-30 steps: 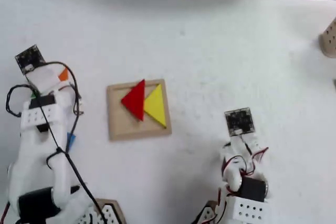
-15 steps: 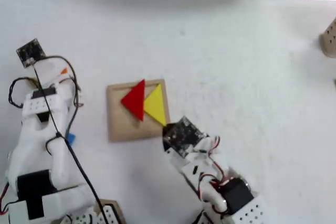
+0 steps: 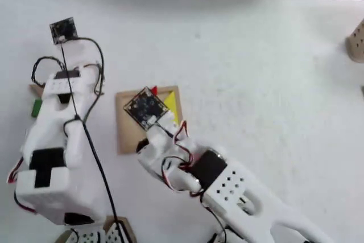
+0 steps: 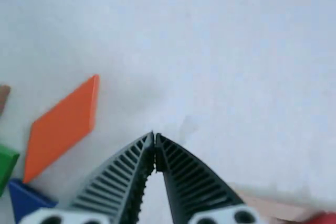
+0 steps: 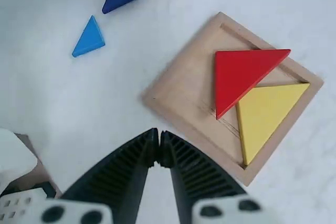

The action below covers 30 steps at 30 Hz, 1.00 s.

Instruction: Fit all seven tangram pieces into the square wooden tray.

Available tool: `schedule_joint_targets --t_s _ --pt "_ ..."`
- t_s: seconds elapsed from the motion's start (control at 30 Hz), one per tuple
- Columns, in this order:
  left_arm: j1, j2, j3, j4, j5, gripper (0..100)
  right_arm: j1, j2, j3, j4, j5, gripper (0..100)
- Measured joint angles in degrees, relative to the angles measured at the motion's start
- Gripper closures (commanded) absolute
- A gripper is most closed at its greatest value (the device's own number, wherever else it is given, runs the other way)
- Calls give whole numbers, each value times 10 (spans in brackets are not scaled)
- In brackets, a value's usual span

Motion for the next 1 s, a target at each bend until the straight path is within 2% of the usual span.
schedule_joint_targets --t_s 0.1,0.37,0.53,0.8,1.0 --pt "-1 41 -51 4 -1 976 2 25 1 -15 0 981" --pt "-1 121 -169 91 -1 976 2 179 36 -207 0 981" --pt "-1 128 -176 98 -1 976 58 307 35 -295 -4 981" --pt "-1 128 -176 98 -2 976 86 371 -9 -263 -4 981" --pt "-1 128 -176 98 -1 976 142 373 -13 -275 -4 981"
